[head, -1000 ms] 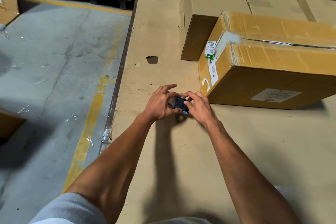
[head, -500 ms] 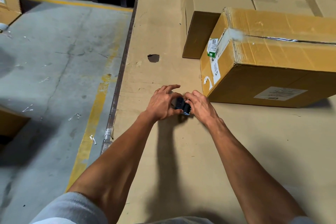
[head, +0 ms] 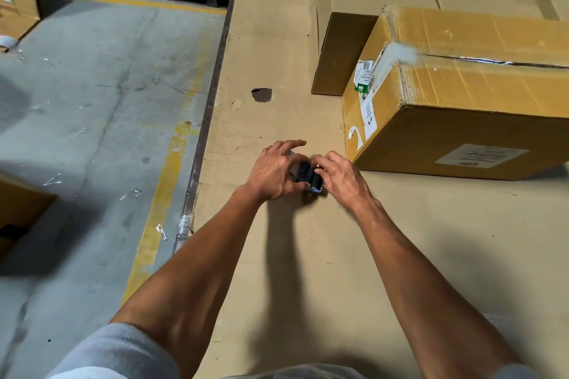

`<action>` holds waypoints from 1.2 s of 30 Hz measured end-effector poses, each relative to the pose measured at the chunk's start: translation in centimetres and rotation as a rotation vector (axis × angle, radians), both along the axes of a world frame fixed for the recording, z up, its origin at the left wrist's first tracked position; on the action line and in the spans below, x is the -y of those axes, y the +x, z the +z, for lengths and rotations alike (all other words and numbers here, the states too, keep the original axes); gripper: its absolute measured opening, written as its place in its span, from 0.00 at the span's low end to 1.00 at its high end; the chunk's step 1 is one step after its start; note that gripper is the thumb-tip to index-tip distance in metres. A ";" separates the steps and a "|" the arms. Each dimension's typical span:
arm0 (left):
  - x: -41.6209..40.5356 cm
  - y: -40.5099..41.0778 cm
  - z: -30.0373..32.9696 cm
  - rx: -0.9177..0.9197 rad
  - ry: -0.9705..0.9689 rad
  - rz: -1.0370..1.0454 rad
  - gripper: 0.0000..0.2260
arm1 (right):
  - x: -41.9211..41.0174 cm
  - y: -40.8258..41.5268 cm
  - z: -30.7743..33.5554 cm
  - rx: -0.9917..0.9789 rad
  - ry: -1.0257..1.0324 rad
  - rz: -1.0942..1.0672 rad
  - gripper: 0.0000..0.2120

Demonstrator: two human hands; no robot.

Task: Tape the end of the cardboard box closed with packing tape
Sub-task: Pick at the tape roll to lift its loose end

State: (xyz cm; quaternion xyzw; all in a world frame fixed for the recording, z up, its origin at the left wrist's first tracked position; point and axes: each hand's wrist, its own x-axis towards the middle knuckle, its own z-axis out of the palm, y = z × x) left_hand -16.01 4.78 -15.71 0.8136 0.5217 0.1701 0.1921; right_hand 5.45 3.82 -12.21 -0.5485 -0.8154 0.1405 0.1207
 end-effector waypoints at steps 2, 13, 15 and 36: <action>0.0 0.0 0.1 -0.005 0.000 0.004 0.30 | -0.2 0.0 -0.1 0.020 0.012 0.018 0.07; 0.1 0.0 0.8 -0.134 0.036 -0.014 0.29 | 0.1 -0.2 -1.6 0.048 0.051 0.024 0.07; 0.0 -0.1 0.8 -0.131 0.031 -0.019 0.29 | 0.3 -0.2 -1.8 0.035 0.038 0.025 0.07; -0.9 -1.2 2.4 -0.237 -0.035 -0.179 0.38 | 0.1 1.1 0.3 0.048 -0.166 0.250 0.09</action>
